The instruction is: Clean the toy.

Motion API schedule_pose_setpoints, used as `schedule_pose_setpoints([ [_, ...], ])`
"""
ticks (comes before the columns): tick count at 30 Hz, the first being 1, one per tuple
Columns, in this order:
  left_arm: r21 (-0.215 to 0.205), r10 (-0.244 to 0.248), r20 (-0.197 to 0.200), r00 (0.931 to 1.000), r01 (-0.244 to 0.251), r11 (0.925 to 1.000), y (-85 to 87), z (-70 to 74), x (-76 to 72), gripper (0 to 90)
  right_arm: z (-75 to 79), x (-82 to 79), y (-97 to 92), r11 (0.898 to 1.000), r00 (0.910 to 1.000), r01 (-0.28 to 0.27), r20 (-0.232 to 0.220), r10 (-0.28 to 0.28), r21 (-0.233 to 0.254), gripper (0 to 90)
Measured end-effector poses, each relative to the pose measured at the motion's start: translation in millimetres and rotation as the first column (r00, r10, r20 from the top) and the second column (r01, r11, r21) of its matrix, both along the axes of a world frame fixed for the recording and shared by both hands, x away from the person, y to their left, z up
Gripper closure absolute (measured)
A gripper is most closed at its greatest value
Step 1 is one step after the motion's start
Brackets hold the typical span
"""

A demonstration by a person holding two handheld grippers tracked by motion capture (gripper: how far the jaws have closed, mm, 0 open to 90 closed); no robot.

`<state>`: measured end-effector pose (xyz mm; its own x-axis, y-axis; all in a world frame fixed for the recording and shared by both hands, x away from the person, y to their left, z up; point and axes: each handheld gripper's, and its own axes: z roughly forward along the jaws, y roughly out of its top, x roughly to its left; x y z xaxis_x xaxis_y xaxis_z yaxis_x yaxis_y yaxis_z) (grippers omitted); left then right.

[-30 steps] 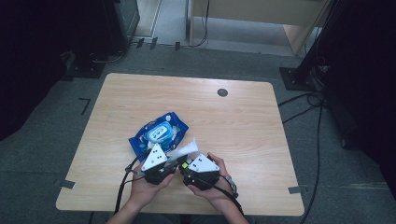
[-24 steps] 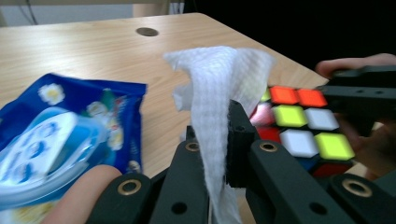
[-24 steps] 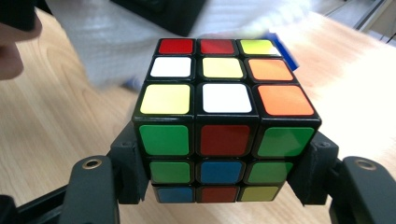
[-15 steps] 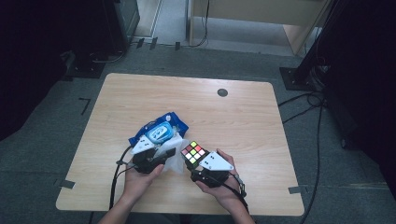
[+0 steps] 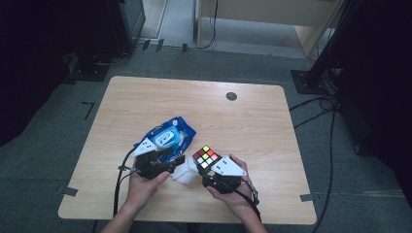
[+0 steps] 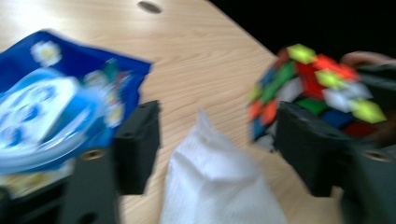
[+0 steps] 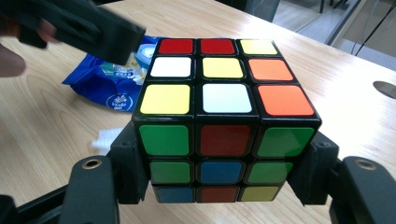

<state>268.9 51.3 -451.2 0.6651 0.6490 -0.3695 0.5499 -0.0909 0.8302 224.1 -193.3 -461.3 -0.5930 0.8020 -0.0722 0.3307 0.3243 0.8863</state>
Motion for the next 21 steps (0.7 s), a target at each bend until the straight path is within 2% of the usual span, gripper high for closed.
schedule_pose_setpoints([
  [3, -0.003, -0.038, 0.014, 0.9992, 0.038, 0.9993, -10.5, 8.8, -7.8, 21.0, -2.2, -0.6, 6.3, 1.0, 1.0, -0.009, -0.002, 0.009, -0.011, 34.4],
  [5, 0.025, -0.045, 0.02, 0.9988, 0.044, 0.9987, -17.4, 11.4, -11.3, 19.8, -3.7, -1.6, 11.2, 1.0, 0.9998, -0.018, -0.004, 0.018, -0.02, 34.5],
  [7, 0.052, -0.056, 0.02, 0.9982, 0.055, 0.9972, -22.5, 10.2, -12.5, 19.0, -4.7, -2.3, 15.8, 0.999, 0.9996, -0.028, -0.003, 0.028, -0.024, 34.4],
  [11, 0.069, -0.074, 0.0, 0.9973, 0.074, 0.9949, -28.3, 8.4, -12.4, 18.0, -9.5, -4.1, 26.4, 0.997, 0.9991, -0.041, -0.002, 0.041, -0.058, 34.4],
  [13, 0.093, -0.086, -0.017, 0.9961, 0.088, 0.9918, -31.7, 7.7, -11.6, 18.7, -11.3, -5.1, 30.7, 0.996, 0.9989, -0.046, 0.008, 0.047, -0.08, 34.4],
  [15, 0.132, -0.096, -0.029, 0.9949, 0.099, 0.9862, -35.5, 5.5, -11.4, 20.5, -11.5, -5.9, 33.8, 0.996, 0.9986, -0.05, 0.013, 0.052, -0.076, 34.4],
  [19, 0.157, -0.11, -0.062, 0.992, 0.118, 0.9804, -40.7, 0.9, -10.8, 26.7, -11.7, -7.1, 37.5, 0.994, 0.9981, -0.055, 0.025, 0.057, -0.091, 34.4],
  [21, 0.168, -0.111, -0.064, 0.9917, 0.121, 0.9783, -41.0, 0.2, -10.6, 28.7, -13.1, -8.9, 40.4, 0.992, 0.998, -0.044, 0.041, 0.049, -0.119, 34.4],
])
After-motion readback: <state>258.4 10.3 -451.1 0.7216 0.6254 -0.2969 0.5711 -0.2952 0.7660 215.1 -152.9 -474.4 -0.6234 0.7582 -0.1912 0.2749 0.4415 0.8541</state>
